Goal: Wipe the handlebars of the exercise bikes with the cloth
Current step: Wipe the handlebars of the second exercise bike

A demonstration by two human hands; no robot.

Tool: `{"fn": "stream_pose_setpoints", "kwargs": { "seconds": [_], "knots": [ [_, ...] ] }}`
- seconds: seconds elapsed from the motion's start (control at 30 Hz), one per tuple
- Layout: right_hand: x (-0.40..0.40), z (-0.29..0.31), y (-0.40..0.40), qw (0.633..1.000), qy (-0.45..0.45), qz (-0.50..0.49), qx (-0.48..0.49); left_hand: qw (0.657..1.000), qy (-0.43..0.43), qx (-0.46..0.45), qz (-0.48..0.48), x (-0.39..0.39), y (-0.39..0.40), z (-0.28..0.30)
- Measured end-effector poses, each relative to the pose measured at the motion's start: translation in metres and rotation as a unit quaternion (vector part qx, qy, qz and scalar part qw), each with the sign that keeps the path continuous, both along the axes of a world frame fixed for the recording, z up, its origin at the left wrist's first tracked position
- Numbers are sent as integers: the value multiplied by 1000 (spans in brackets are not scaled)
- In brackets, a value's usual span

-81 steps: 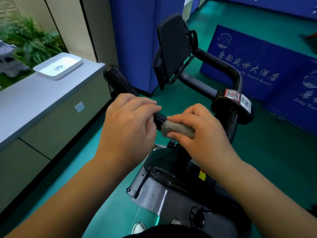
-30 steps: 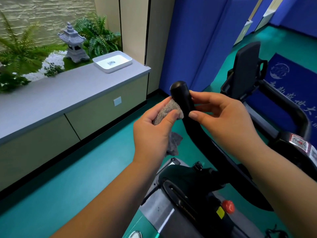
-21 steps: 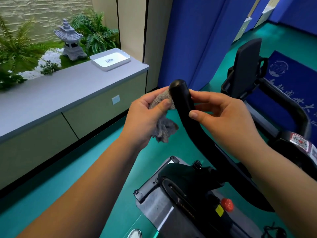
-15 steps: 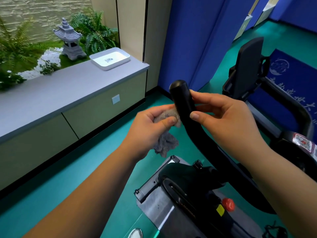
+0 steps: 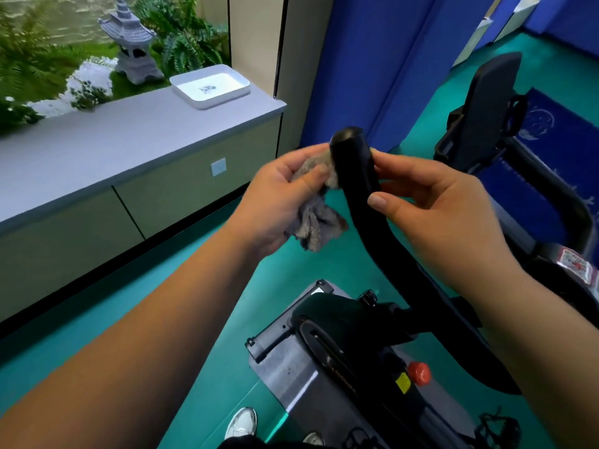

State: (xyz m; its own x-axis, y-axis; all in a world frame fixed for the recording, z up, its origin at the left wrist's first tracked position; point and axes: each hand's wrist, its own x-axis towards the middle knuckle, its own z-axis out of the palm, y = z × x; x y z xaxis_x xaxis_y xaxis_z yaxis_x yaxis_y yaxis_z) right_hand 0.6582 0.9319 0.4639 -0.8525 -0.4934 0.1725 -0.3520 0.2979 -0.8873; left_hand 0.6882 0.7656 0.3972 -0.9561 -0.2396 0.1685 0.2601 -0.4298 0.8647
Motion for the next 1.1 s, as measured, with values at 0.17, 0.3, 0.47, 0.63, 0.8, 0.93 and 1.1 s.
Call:
{"fn": "stream_pose_setpoints", "kwargs": {
  "seconds": [0.17, 0.3, 0.47, 0.63, 0.8, 0.93, 1.1],
  "knots": [
    [2, -2, 0, 1000, -1, 1, -15, 1000, -7, -23, 2, 5, 4, -11],
    [4, 0, -1, 1000, 21, 1, 6, 998, -26, -57, -6, 12, 13, -17],
    [7, 2, -3, 997, 66, 1, 39, 999, 15, 36, 19, 0, -1, 1],
    [4, 4, -1, 997, 62, 16, 42, 996, -47, -75, -20, 23, 32, -33],
    [1, 5, 2, 996, 61, 32, 52, 999, -39, -27, 10, 19, 27, -22],
    [3, 5, 8, 996, 49, 44, 63, 999, -39, 15, 26, 20, 33, -23],
    [5, -1, 17, 996, 37, 45, 64, 995, -87, -31, 28, 41, 65, -43]
  ]
}}
